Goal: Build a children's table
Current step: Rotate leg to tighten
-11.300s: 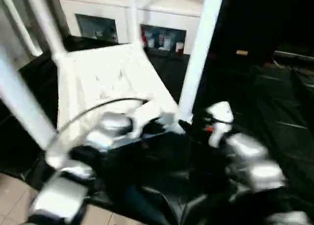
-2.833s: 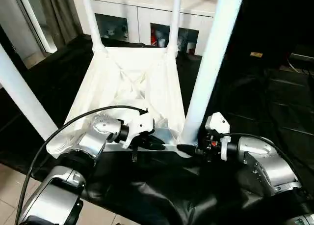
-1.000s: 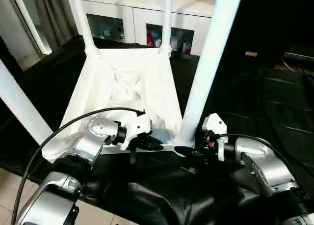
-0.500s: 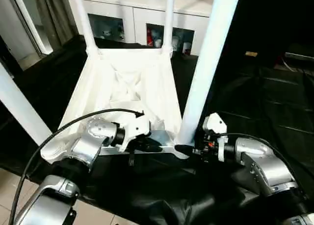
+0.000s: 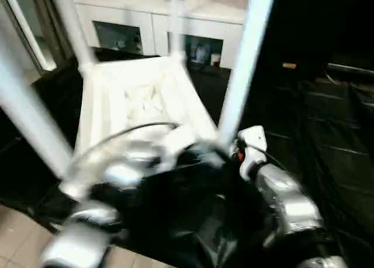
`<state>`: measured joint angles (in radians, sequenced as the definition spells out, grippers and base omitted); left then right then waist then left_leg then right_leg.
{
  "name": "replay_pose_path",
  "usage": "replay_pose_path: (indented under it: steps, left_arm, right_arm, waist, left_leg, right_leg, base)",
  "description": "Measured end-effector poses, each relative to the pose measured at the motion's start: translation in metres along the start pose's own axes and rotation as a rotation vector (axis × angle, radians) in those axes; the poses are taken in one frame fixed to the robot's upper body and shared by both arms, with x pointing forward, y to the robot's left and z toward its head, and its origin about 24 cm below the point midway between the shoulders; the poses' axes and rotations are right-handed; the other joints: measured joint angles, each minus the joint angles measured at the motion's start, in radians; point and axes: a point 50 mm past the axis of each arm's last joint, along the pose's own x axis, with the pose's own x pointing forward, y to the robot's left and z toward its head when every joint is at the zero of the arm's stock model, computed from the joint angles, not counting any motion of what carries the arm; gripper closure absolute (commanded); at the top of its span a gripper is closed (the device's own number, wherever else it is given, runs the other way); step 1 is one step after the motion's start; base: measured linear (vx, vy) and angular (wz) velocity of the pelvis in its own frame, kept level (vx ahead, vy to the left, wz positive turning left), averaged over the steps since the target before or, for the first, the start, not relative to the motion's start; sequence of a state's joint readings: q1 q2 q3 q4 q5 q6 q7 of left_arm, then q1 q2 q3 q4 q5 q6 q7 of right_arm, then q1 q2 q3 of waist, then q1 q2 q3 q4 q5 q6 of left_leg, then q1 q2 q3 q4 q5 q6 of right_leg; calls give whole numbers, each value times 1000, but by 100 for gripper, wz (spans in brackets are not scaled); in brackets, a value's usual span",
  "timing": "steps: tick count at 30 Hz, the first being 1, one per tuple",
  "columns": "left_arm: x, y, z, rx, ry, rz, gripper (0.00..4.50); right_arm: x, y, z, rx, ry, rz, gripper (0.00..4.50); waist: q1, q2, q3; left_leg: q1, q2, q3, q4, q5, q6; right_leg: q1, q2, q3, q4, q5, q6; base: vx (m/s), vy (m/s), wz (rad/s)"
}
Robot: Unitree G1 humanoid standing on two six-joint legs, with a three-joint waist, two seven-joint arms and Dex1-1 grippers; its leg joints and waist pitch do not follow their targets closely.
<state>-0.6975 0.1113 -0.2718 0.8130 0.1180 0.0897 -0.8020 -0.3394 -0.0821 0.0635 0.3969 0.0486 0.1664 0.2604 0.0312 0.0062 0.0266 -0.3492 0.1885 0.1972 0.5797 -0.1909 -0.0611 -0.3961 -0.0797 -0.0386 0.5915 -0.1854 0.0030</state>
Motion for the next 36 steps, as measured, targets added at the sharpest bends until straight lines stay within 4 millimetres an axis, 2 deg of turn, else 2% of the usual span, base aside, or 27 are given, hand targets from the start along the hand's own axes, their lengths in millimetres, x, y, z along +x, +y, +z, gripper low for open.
replay_pose_path:
  steps: [1, 2, 9, 11, 15, 20, 23, 26, 30, 36]
  left_arm:
    - [0, 0, 0, 6, 1, 1, 450]
    - [1, 0, 0, 11, 1, 3, 450]
    - [1, 2, 1, 24, -5, 13, 450]
    - [-2, 3, 1, 33, -4, 7, 450]
    - [-10, 6, -2, 41, -7, -42, 450]
    - [-34, 9, -12, 62, -7, -192, 450]
    - [-44, 7, -15, 79, -5, -282, 450]
    - [-49, 6, -16, 97, -5, -324, 450]
    - [-50, 5, -17, 102, -2, -348, 450]
    - [-51, 4, -17, 106, -4, -357, 450]
  right_arm:
    - [1, 0, 0, 0, 0, -3, 184]
    - [2, 1, 0, 1, -1, -6, 133]
    - [2, 1, -3, 26, -4, 2, 91]
    - [-1, -5, -3, 50, -6, 60, 69]
    - [-13, -23, 2, 16, 12, 215, 69]
    - [-30, -39, 22, -113, -1, 439, 69]
    - [-34, -35, 22, -146, 20, 560, 69]
    - [-38, -33, 24, -178, 43, 632, 69]
    - [-40, -27, 20, -201, 81, 707, 69]
    - [-39, -20, 17, -209, 90, 748, 69]
  waist:
    - [0, -1, -1]
    - [0, -1, -1]
    - [-1, -2, -1]
    - [-1, -2, 0]
    - [1, 0, 2]
    - [7, -1, 3]
    - [9, -1, 3]
    - [19, -2, 4]
    - [28, -3, 4]
    - [28, -3, 5]
  left_leg:
    - [0, 0, -1, 0, 0, 0]
    - [0, 0, -1, -1, 0, 0]
    - [-1, 1, -1, -2, 0, 0]
    - [-1, 1, -1, -2, 0, 0]
    - [-3, 2, -1, -3, 0, 0]
    - [-5, 4, -1, -9, 0, 0]
    - [-7, 4, -1, -9, 0, 0]
    - [-8, 3, 0, -8, -2, 2]
    - [-8, 3, 0, -7, -2, 3]
    - [-8, 3, 0, -7, -2, 2]
  right_leg:
    - [0, 0, 0, 0, 0, 0]
    - [0, 0, -1, 0, 0, 0]
    - [-2, 1, -1, 0, 0, 0]
    - [-2, 1, -1, 0, 0, 0]
    - [-5, 1, -2, 2, 1, -1]
    - [-7, 2, -5, 3, 2, -3]
    - [-9, 2, -5, 2, 2, -4]
    - [-9, 2, -5, 0, 2, -4]
    - [-9, 2, -5, 1, 2, -4]
    - [-9, 2, -4, 2, 2, -4]
  base:
    - [0, 0, 0]
    - [0, 0, 0]
    - [0, 0, 0]
    - [0, 0, 0]
    - [0, 0, 0]
    - [0, 0, 0]
    - [0, 0, 0]
    - [0, 0, 0]
    - [0, 0, 0]
    - [0, 0, 0]
